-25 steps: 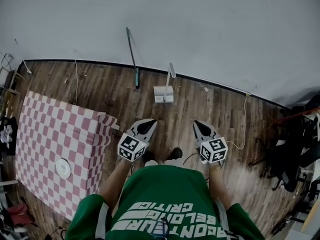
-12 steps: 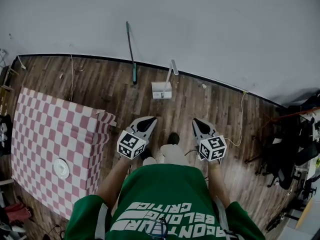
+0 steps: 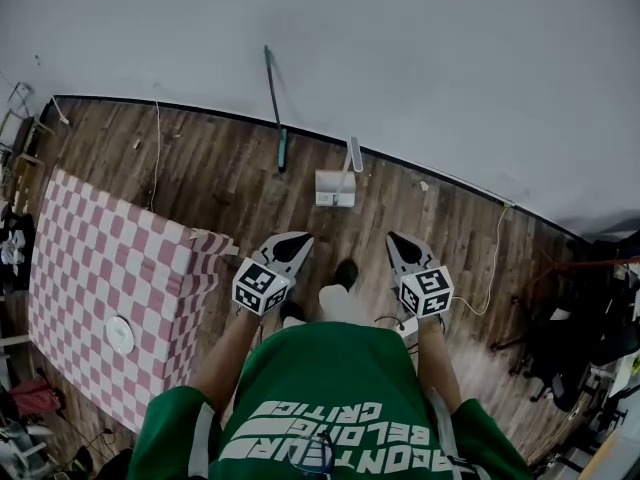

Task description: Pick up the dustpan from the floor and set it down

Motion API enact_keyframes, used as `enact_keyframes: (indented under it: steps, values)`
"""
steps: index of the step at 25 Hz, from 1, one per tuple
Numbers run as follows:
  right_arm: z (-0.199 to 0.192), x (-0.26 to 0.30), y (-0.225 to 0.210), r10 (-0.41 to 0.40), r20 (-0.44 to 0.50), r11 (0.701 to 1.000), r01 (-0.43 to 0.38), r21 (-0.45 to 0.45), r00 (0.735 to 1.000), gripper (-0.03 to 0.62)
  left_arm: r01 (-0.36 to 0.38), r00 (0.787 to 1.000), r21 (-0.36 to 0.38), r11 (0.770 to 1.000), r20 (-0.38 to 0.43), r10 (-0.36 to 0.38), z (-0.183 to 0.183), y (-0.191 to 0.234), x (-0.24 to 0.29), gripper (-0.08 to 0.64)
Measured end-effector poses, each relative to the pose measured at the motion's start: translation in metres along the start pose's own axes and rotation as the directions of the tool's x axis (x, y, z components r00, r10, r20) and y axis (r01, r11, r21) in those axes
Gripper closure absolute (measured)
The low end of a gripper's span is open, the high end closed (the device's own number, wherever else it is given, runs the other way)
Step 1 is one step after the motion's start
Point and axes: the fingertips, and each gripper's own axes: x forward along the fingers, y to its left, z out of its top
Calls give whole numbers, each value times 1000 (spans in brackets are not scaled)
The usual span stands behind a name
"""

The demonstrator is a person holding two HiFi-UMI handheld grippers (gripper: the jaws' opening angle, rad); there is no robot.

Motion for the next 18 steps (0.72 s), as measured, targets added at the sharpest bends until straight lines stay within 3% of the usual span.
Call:
enact_keyframes:
  steps: [9,18]
  values:
    - [8,31,-76,65,-19,998,-65,18,998,586,-52,998,-18,999,-34,51,22,16,72,557]
    - [1,42,-115,102,-32,994,-101,51,994,586,-71,995,-39,997,-72,68,23,18,112,557]
